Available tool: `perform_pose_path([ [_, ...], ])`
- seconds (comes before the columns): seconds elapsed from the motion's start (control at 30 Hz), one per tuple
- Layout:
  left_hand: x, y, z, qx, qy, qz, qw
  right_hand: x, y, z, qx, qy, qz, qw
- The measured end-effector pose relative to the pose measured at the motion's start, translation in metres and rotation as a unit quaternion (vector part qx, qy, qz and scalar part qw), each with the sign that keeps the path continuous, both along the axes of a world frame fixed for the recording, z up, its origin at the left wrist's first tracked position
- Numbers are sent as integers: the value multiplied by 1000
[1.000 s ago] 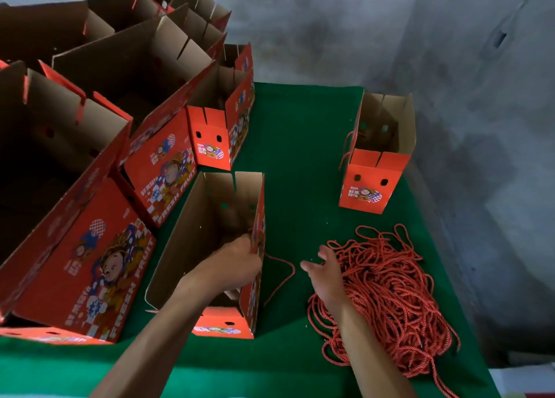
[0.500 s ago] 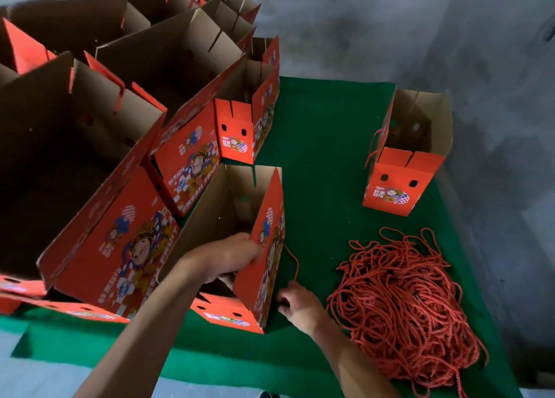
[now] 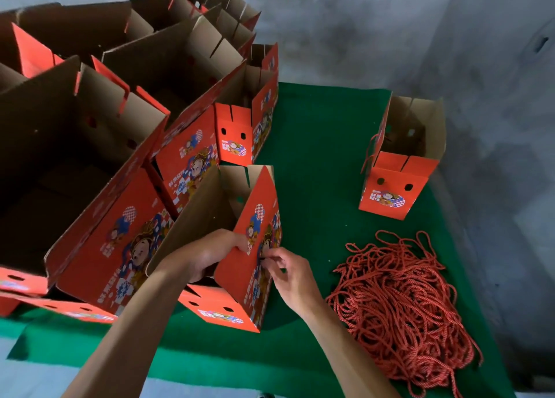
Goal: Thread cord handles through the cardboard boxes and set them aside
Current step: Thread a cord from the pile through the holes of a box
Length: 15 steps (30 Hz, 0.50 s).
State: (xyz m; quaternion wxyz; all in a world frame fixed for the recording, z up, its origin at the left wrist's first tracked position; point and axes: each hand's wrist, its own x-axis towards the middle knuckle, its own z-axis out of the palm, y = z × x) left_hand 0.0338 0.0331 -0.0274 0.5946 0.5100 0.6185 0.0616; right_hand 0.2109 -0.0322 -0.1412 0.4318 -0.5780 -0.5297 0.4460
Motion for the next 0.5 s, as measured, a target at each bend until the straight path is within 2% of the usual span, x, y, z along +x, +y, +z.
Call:
perform_pose_path([
  [0.17,0,-2,-2,-2,-21,13,1000,-1,-4,3,-6,32,5,999],
  [0.33,1,-3,-5,-4,-23,17,1000,-7,-7,-7,-42,191,-40,980],
  [0.5,9,-7,-4,-22,-48,14,999,-16,-8,-13,-54,249,-102,962],
])
